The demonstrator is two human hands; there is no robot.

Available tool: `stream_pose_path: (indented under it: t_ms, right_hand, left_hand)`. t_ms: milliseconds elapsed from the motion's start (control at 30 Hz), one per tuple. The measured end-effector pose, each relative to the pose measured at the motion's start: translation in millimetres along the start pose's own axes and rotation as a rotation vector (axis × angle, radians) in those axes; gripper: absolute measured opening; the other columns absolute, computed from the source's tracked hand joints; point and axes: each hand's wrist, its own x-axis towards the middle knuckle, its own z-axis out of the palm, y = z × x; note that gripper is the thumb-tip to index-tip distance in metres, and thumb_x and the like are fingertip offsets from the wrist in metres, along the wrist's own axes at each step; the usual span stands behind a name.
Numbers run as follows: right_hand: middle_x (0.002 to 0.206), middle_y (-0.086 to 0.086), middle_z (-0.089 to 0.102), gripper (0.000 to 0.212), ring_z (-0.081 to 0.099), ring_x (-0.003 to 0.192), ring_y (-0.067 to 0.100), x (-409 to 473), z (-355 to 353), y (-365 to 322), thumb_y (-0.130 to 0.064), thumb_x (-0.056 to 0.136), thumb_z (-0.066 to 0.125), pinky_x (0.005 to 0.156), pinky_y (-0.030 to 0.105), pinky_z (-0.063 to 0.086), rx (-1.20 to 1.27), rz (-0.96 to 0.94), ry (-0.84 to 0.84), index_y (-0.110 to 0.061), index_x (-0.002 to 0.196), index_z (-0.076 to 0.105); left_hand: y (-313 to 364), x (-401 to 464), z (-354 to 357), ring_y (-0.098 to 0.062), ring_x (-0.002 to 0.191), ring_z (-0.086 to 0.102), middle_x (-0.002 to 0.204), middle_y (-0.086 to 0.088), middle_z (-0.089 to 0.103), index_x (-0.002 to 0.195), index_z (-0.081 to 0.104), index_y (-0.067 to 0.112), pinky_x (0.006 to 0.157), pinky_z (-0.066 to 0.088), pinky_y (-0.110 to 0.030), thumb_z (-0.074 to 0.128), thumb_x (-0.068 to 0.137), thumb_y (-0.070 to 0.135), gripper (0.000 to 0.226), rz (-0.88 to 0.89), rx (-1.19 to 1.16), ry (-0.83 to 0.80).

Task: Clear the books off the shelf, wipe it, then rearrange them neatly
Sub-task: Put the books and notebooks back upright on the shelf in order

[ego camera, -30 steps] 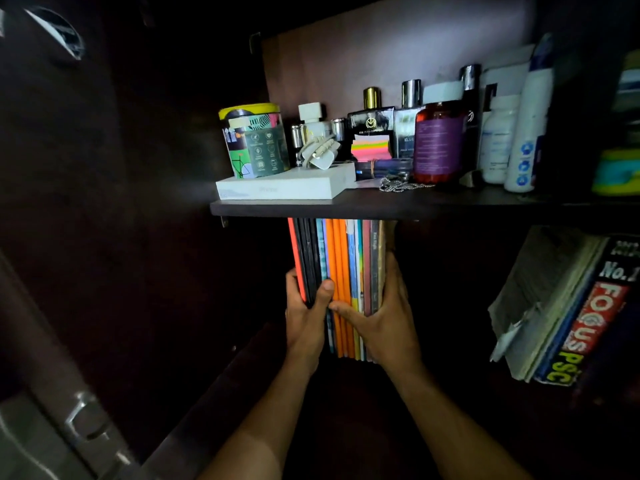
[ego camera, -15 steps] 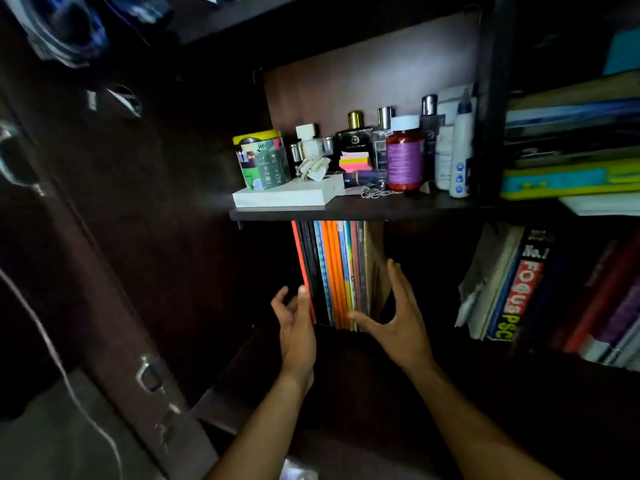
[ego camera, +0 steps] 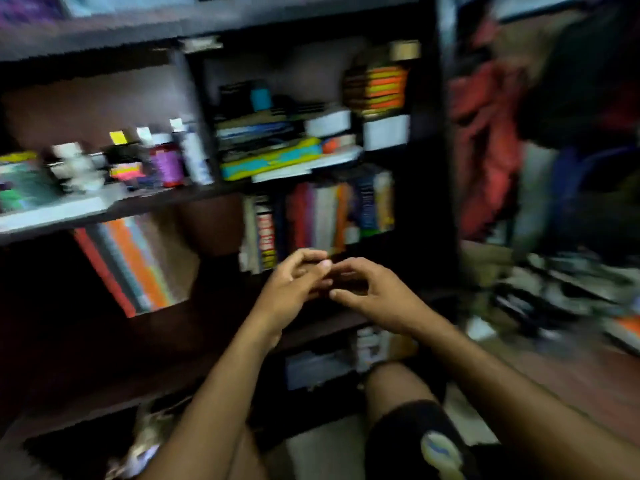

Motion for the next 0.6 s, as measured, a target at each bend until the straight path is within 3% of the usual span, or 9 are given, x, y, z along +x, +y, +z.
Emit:
stream_pose_path:
  t_ms: [67, 167, 267, 400, 533, 600]
  right_hand:
    - [0.118, -0.006, 0.067, 0.031, 0.064, 0.109, 0.004, -60.4, -59.2, 11.7, -0.024, 0.09, 0.076, 0.095, 0.018, 0.048, -0.076, 0.134, 0.075, -0.033, 0.117, 0.065]
    - [0.115, -0.009, 0.068, 0.028, 0.066, 0.101, 0.009, -150.1, -137.5, 32.1, -0.027, 0.09, 0.076, 0.091, 0.025, 0.052, -0.182, 0.296, 0.218, -0.024, 0.117, 0.067]
    - [0.107, -0.007, 0.071, 0.025, 0.067, 0.097, 0.007, -232.4, -200.5, 47.1, -0.026, 0.092, 0.075, 0.09, 0.026, 0.054, -0.262, 0.471, 0.358, -0.021, 0.115, 0.068]
    - [0.102, -0.01, 0.071, 0.022, 0.063, 0.092, -0.009, -302.8, -260.2, 65.8, -0.023, 0.09, 0.076, 0.084, 0.018, 0.05, -0.347, 0.636, 0.502, -0.023, 0.111, 0.069]
    - [0.099, -0.012, 0.071, 0.021, 0.066, 0.092, 0.001, -344.0, -302.8, 80.8, -0.033, 0.089, 0.075, 0.083, 0.024, 0.053, -0.431, 0.746, 0.604, -0.028, 0.108, 0.067]
    - [0.098, -0.009, 0.071, 0.022, 0.066, 0.091, 0.007, -360.1, -320.8, 85.7, -0.036, 0.088, 0.075, 0.083, 0.028, 0.053, -0.515, 0.8, 0.588, -0.028, 0.107, 0.066]
  left_hand:
    - [14.6, -1.3, 62.6, -0.026, 0.103, 0.073, 0.113, -0.01, 0.075, 0.118, 0.064, 0.017, 0.083, 0.057, -0.027, 0.061, 0.1, 0.022, 0.019, 0.031, 0.05, -0.169]
    - [32.8, -6.4, 156.9, -0.023, 0.103, 0.073, 0.112, -0.01, 0.075, 0.116, 0.065, 0.023, 0.087, 0.053, -0.032, 0.069, 0.096, 0.025, 0.02, 0.065, 0.119, -0.419]
    - [40.0, -19.4, 245.8, -0.023, 0.098, 0.073, 0.107, -0.005, 0.075, 0.114, 0.064, 0.028, 0.087, 0.052, -0.038, 0.073, 0.078, 0.04, 0.039, 0.098, 0.117, -0.627]
    - [24.1, -32.0, 319.7, -0.007, 0.111, 0.065, 0.123, 0.012, 0.064, 0.12, 0.057, 0.041, 0.094, 0.053, -0.033, 0.074, 0.068, 0.056, 0.057, 0.11, 0.151, -0.796]
    - [1.6, -46.9, 373.1, -0.004, 0.12, 0.061, 0.129, 0.014, 0.062, 0.131, 0.056, 0.04, 0.106, 0.05, -0.042, 0.072, 0.067, 0.065, 0.071, 0.062, 0.155, -0.891]
    - [-4.1, -62.8, 402.6, -0.002, 0.118, 0.062, 0.129, 0.011, 0.063, 0.132, 0.056, 0.035, 0.108, 0.05, -0.043, 0.076, 0.075, 0.056, 0.064, 0.03, 0.15, -0.959]
